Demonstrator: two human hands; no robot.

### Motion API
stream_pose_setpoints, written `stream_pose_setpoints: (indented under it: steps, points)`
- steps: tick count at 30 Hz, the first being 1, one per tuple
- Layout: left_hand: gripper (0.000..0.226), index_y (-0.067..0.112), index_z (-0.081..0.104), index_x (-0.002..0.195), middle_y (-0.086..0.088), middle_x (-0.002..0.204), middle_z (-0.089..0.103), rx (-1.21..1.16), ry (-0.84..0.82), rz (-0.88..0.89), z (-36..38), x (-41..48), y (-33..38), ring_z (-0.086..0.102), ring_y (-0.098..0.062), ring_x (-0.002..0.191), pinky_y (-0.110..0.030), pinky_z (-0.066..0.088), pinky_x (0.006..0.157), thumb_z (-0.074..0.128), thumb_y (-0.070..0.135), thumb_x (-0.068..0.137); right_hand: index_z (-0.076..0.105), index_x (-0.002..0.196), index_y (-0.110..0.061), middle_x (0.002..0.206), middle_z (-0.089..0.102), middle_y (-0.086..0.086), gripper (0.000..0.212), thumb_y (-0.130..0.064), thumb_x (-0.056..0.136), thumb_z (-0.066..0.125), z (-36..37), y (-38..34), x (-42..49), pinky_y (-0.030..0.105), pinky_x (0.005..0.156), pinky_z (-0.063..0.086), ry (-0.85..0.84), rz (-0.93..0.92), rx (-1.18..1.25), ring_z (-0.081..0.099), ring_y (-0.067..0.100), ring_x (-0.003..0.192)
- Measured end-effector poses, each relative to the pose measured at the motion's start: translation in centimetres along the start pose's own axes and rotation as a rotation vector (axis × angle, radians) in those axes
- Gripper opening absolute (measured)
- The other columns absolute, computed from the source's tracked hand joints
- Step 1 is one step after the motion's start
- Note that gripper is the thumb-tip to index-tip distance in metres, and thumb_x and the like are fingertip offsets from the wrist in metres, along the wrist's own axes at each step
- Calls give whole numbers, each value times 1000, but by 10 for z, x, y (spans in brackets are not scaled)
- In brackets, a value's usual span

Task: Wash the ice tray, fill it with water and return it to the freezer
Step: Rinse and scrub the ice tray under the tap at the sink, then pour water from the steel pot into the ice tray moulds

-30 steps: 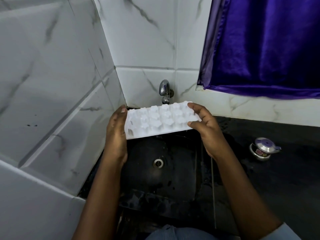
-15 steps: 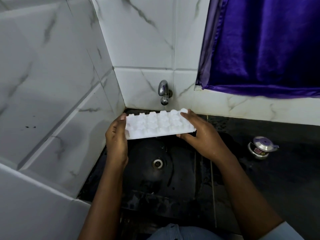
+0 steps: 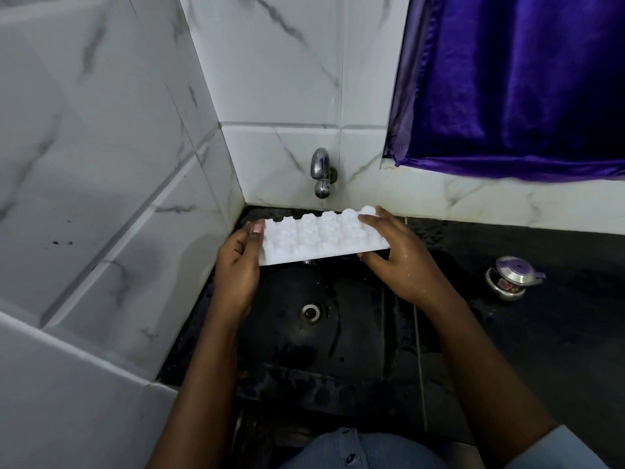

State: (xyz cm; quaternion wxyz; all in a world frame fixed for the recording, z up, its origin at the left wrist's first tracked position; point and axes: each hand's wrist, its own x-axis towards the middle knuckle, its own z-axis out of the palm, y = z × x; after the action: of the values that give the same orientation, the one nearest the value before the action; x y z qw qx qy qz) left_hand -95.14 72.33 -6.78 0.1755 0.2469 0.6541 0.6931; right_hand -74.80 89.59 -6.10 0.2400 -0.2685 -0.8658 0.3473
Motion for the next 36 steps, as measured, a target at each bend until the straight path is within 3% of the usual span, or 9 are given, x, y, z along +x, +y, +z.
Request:
stream_pose_setpoints:
  steps: [4,10,15,18,22,25,30,32,36]
  points:
    - [60,23,70,137,0,146,66,83,-63,82,-16,1,-10,52,-19,146,-51,39,123,52,66,101,56,141,-26,155,50,-7,47,-20,96,73,3,0,0,24,115,39,59,-52,16,44,7,143]
    - [62,43,55,148,18,156,54,203,-255,3,-44,6,-15,46,-1,147,-40,31,128,33,77,101,54,117,-35,104,71,-12,39,-52,89,77,5,2,1,34,77,55,74,106,47,67,3,91]
    - [54,20,69,135,3,132,75,61,-268,-103,-40,9,-18,68,-20,128,-29,56,101,42,55,105,54,109,-35,95,73,2,32,-55,92,72,16,7,3,45,78,59,155,240,142,70,17,85]
    - [51,15,70,132,-1,121,79,14,-260,-136,-37,10,-18,75,-22,114,-26,61,84,42,48,104,55,108,-31,85,67,15,29,-52,95,70,25,12,-1,39,67,54,143,278,157,62,15,69]
    - [46,19,67,134,-5,126,77,-45,-286,-198,-37,12,-33,75,-24,113,-33,63,84,49,51,107,55,96,-18,63,50,-4,30,-44,98,69,37,22,-10,15,50,37,158,330,154,49,1,52]
    - [41,24,68,131,-7,128,75,-85,-286,-263,-34,10,-44,74,-27,114,-39,64,84,47,49,106,55,87,-17,67,57,6,34,-45,97,71,48,33,-19,17,50,37,204,363,204,47,5,53]
    - [42,16,73,121,-12,120,78,-71,-154,-338,-18,2,-55,76,-34,111,-52,61,93,51,49,108,70,92,-21,77,71,-8,28,-39,108,56,45,56,-28,22,56,48,252,407,409,61,1,59]
    - [43,12,74,118,-13,115,80,-73,-114,-381,-11,3,-55,77,-35,106,-50,62,88,55,49,107,71,93,-15,78,74,-2,35,-38,110,52,37,75,-29,21,52,46,300,457,418,55,4,53]
    - [49,6,71,124,-14,114,80,-139,-125,-485,11,1,-54,79,-31,101,-38,65,70,57,49,105,60,73,-14,59,48,5,39,-36,106,59,2,130,-42,30,52,37,461,548,390,43,16,52]
